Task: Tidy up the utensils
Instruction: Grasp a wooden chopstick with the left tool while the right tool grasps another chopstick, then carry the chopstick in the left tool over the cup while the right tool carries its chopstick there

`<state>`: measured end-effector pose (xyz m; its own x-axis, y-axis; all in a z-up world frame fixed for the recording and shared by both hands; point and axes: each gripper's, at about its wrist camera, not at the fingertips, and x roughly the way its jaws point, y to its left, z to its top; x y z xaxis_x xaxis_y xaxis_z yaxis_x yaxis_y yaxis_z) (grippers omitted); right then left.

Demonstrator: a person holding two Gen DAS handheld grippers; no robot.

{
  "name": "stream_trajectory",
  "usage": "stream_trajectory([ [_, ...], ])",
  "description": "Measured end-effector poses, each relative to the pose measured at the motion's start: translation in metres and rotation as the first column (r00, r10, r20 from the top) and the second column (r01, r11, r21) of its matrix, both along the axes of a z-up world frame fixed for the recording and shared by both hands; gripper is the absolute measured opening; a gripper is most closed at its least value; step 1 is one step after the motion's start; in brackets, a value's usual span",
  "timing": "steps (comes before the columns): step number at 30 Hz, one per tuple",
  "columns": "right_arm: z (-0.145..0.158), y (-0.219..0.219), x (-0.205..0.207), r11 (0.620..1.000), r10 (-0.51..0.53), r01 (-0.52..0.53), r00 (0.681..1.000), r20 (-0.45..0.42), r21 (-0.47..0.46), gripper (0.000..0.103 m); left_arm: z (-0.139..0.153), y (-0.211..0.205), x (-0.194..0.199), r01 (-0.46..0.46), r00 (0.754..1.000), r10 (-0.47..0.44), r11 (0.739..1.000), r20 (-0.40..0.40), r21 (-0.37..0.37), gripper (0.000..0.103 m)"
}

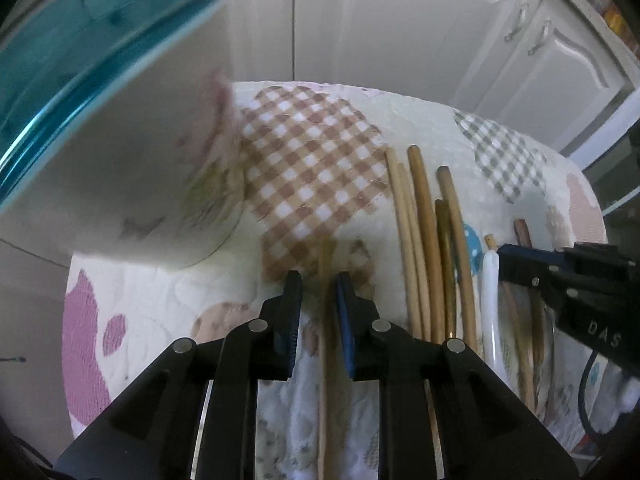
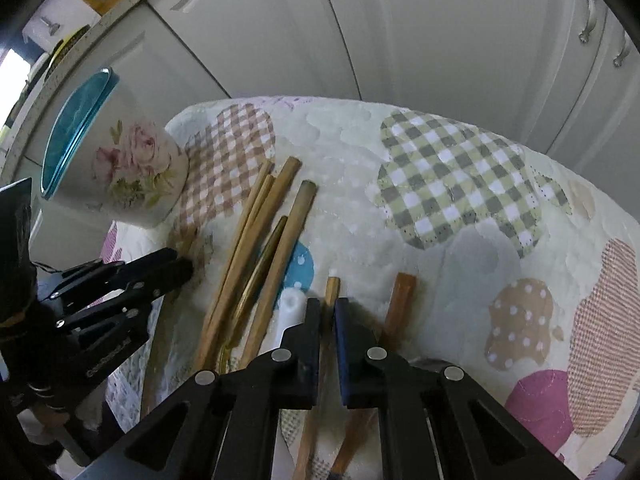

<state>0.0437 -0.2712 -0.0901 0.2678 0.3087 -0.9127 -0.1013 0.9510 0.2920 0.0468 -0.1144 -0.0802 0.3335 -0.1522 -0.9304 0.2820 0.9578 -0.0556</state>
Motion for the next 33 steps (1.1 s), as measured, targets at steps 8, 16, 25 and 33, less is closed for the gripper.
stream_trajectory([
  [8,0.051,-0.023,-0.023,0.994,-0.032,0.023,0.996,0.079,0.105,0.006,0.051,0.039,-0.022,0.041,0.999,-0.042,0.98,0.001,-0.193,0.004],
  [16,0.147,-0.021,-0.063,0.986,-0.023,-0.024,0.961,0.277,0.166,0.005,0.143,0.079,-0.059,0.072,0.988,-0.029,0.953,0.149,-0.295,0.004],
  [25,0.219,-0.003,-0.087,0.981,0.008,-0.088,0.908,0.42,0.171,0.005,0.236,0.115,-0.087,0.094,0.95,0.021,0.931,0.31,-0.352,0.004],
  [33,0.287,0.031,-0.063,0.973,0.058,-0.167,0.844,0.533,0.159,0.005,0.31,0.145,-0.065,0.036,0.854,0.157,0.933,0.496,-0.358,0.004],
])
